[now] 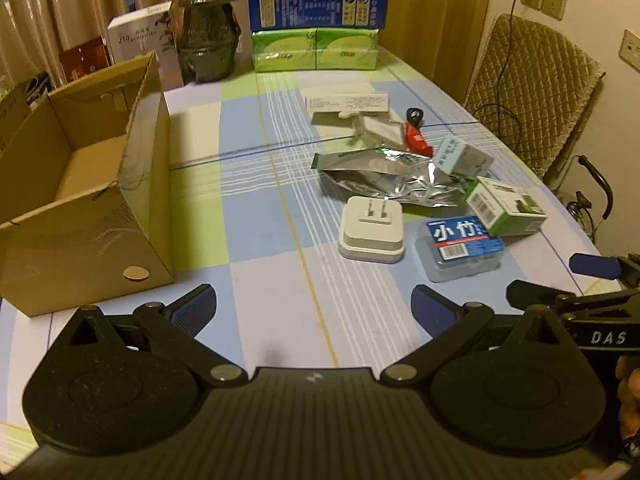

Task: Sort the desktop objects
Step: 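Grasp the white plug adapter with the left tool while the right tool grasps the floss box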

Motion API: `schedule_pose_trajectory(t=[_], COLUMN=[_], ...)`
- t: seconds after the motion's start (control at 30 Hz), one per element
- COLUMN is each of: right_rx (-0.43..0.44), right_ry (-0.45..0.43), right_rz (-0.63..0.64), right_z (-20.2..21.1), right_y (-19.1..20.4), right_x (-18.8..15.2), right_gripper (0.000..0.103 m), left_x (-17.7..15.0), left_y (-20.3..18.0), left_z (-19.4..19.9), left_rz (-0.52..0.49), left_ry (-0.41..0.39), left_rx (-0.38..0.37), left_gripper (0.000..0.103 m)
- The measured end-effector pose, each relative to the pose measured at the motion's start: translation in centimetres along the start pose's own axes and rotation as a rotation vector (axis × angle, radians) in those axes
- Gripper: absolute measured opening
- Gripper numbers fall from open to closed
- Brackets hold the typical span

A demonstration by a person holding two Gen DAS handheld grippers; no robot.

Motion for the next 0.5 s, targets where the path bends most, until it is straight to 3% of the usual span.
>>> schedule_pose_trajectory(t=[0.5], right_rx=[-0.056], right_ry=[0.008], right_rz=[0.001], right_z=[-6.3], right_y=[0.4], right_x=[0.8], right_gripper=[0.101], left_x=[1.4], left_y=[0.7], left_z=[-5.9], left_rz=[0.005], left_ry=[0.025], left_rx=[-0.058], left_gripper=[0.102])
Point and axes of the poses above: each gripper's, at about its wrist camera, not at the fingertips, and z roughly against the way its jaws point, y to its left, x to its top, the point moved 7 cm from there along -z, roughly the way its jaws point, and after that the axes turned 4 degrees about z, right-handed, at the moved point
